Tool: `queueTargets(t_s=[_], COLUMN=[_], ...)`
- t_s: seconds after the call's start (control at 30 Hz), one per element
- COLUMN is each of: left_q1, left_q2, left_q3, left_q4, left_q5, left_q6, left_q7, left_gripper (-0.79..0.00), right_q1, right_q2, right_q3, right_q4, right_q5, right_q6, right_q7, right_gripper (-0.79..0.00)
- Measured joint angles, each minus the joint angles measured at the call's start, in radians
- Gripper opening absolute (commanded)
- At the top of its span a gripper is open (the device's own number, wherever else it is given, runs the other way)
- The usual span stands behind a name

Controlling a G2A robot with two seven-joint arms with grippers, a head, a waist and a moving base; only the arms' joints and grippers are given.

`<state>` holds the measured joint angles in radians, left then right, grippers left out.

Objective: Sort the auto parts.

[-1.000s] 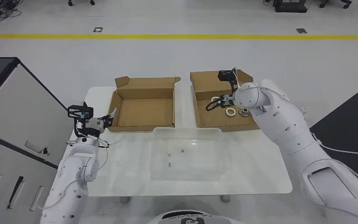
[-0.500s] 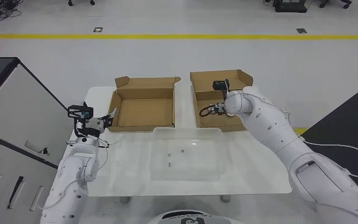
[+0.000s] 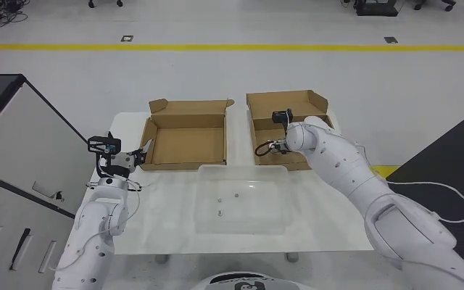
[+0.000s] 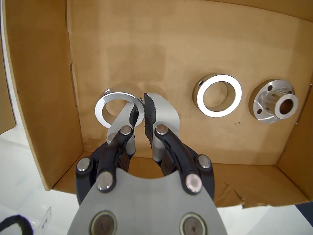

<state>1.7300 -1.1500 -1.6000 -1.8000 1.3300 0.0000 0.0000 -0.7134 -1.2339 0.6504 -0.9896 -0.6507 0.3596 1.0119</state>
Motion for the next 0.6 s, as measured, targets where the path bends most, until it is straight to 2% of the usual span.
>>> queueTargets(t_s=[0.1,0.2,0.23,0.37,0.43,0.47,0.5,0.53,0.57,0.6], left_q1=[0.000,0.000,0.000,0.000,0.000,0.000,0.000,0.000,0.000,0.000], left_q2=[0.000,0.000,0.000,0.000,0.000,0.000,0.000,0.000,0.000,0.000], left_q3=[0.000,0.000,0.000,0.000,0.000,0.000,0.000,0.000,0.000,0.000], left_q4=[0.000,0.000,0.000,0.000,0.000,0.000,0.000,0.000,0.000,0.000], left_q5=[0.000,0.000,0.000,0.000,0.000,0.000,0.000,0.000,0.000,0.000], left_q6=[0.000,0.000,0.000,0.000,0.000,0.000,0.000,0.000,0.000,0.000], left_q7=[0.000,0.000,0.000,0.000,0.000,0.000,0.000,0.000,0.000,0.000], left_gripper=[0.000,0.000,0.000,0.000,0.000,0.000,0.000,0.000,0.000,0.000], right_q1=[0.001,0.002,0.002,0.001,0.000,-0.001,-0.001,-0.002,-0.003,-0.004], right_q2=[-0.007,-0.013,-0.014,-0.019,-0.020,-0.021,-0.020,-0.020,-0.018,-0.017], right_q3=[0.000,0.004,0.005,0.012,0.018,0.023,0.028,0.033,0.041,0.048], right_q4=[0.014,0.024,0.027,0.035,0.038,0.037,0.034,0.030,0.024,0.019], right_q5=[0.002,0.005,0.006,0.008,0.010,0.012,0.013,0.014,0.014,0.013], right_q6=[-0.001,-0.001,-0.002,-0.007,-0.011,-0.013,-0.014,-0.016,-0.016,-0.017], right_q7=[-0.004,-0.007,-0.008,-0.011,-0.015,-0.018,-0.021,-0.024,-0.027,-0.027], right_gripper=[-0.785,-0.545,-0.496,-0.493,-0.465,-0.409,-0.397,-0.271,-0.083,0.000])
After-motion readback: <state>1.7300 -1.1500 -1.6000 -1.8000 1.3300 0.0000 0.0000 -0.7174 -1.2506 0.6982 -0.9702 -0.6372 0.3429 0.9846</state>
